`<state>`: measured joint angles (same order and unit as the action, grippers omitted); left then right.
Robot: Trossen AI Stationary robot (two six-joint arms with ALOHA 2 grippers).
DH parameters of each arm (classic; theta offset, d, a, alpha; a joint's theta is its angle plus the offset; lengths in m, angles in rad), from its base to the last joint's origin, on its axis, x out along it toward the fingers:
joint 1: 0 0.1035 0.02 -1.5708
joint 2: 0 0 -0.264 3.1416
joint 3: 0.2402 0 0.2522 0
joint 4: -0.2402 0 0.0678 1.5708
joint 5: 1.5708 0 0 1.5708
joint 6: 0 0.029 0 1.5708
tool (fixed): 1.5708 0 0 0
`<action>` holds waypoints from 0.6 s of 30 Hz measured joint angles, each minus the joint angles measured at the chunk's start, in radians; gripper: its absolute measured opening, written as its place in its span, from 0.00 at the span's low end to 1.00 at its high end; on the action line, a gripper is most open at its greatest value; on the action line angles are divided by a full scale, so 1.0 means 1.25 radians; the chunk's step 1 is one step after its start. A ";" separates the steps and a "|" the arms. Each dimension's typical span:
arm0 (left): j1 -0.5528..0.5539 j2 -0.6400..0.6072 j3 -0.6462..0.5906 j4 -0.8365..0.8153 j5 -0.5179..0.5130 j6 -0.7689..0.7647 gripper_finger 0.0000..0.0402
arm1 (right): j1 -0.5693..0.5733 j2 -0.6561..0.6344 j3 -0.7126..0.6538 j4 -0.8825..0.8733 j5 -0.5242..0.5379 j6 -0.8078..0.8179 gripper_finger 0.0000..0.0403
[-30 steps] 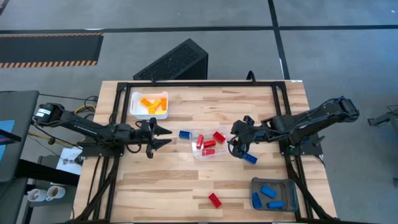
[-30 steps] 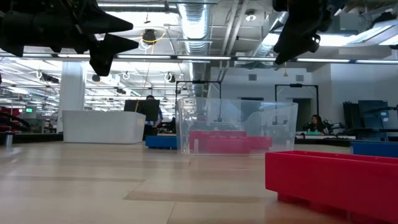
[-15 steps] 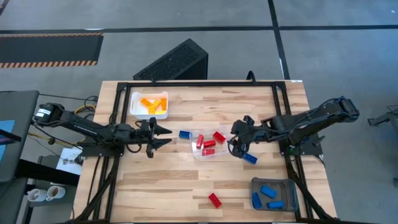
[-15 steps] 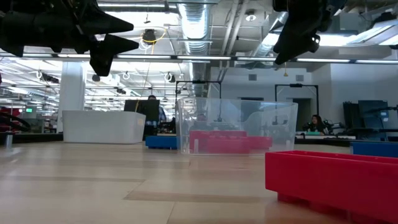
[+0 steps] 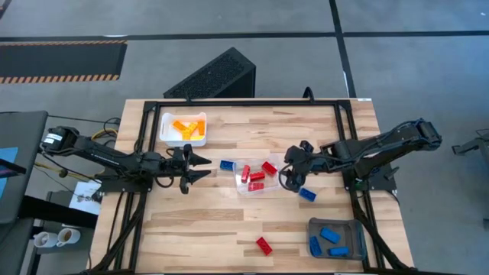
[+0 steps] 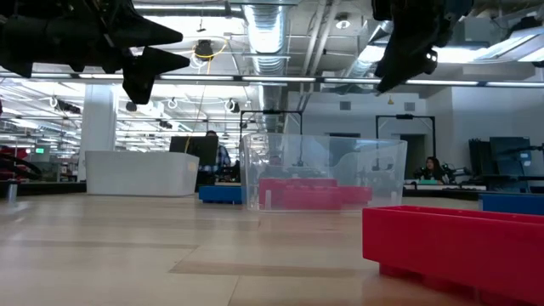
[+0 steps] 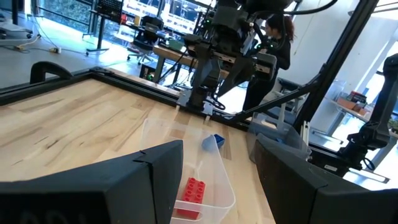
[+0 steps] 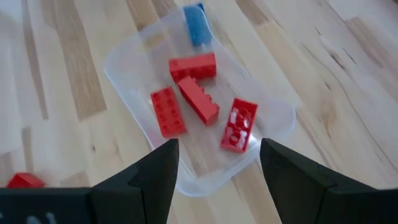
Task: Sort & place blocks by color
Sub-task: Put the blue game piece into the black bin
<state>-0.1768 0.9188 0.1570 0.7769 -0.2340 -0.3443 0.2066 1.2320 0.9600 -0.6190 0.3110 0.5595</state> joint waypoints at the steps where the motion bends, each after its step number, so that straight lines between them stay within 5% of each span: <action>1: 0.000 0.000 0.000 0.000 0.000 0.000 0.45 | 0.000 0.000 0.000 -0.010 -0.001 0.000 0.62; 18: 0.000 0.000 0.000 -0.002 -0.001 -0.003 0.45 | -0.010 0.000 0.000 -0.223 -0.068 0.061 0.62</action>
<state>-0.1768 0.9188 0.1570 0.7740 -0.2356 -0.3475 0.1936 1.2320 0.9597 -0.8982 0.2258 0.6355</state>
